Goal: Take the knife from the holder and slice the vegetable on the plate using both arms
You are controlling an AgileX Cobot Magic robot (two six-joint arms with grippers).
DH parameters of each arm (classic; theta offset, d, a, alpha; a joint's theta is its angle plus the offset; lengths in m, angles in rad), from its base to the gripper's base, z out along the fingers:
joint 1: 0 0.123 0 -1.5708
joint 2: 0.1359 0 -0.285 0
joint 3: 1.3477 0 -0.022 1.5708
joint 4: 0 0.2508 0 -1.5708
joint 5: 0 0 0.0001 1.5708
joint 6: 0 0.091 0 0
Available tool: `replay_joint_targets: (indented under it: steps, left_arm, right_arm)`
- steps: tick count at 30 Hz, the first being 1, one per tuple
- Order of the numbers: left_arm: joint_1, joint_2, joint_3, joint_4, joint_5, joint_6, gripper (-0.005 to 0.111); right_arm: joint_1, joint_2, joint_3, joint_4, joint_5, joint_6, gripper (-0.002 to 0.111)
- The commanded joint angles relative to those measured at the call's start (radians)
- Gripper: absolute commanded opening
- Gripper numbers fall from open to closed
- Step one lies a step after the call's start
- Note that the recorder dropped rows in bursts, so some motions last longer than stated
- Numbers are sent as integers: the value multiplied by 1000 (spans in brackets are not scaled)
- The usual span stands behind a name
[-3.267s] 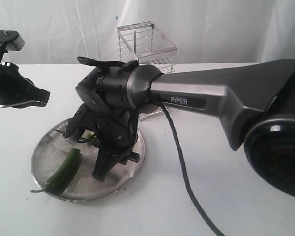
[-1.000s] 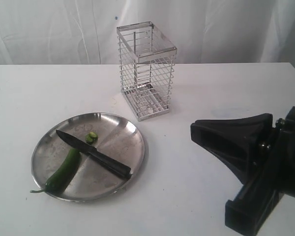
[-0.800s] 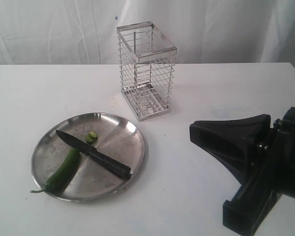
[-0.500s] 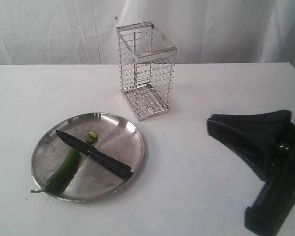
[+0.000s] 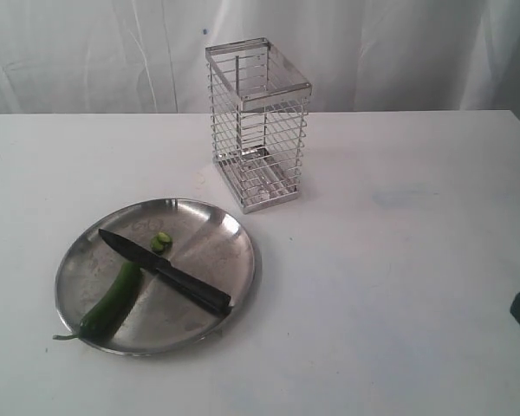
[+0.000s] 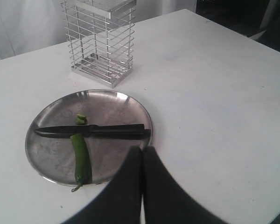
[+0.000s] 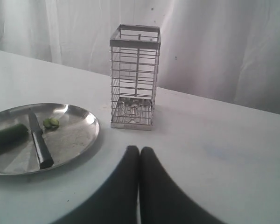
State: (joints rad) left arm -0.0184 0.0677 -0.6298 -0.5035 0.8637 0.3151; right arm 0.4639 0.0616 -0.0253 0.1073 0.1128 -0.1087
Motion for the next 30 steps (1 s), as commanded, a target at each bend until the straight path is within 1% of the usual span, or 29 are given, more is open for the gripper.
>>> replay_joint_targets:
  steps: [1, 3, 23, 24, 26, 30]
  left_arm:
    - [-4, -8, 6, -7, 2, -2, 0]
    - [-4, -8, 6, -7, 2, -2, 0]
    - [-4, -8, 12, 3, -3, -2, 0]
    - [-4, -8, 19, 21, -18, -2, 0]
    - [-4, -8, 52, 56, -108, -2, 0]
    - [-4, -8, 138, 14, -331, -2, 0]
  right_arm:
    - [-23, -62, 25, 1, 30, 58, 0]
    - [-25, -62, 25, 1, 54, 61, 0]
    - [-25, -62, 25, 1, 54, 61, 0]
    - [-25, -62, 25, 1, 54, 61, 0]
    - [-25, -62, 25, 1, 54, 61, 0]
    - [-25, -62, 25, 1, 54, 61, 0]
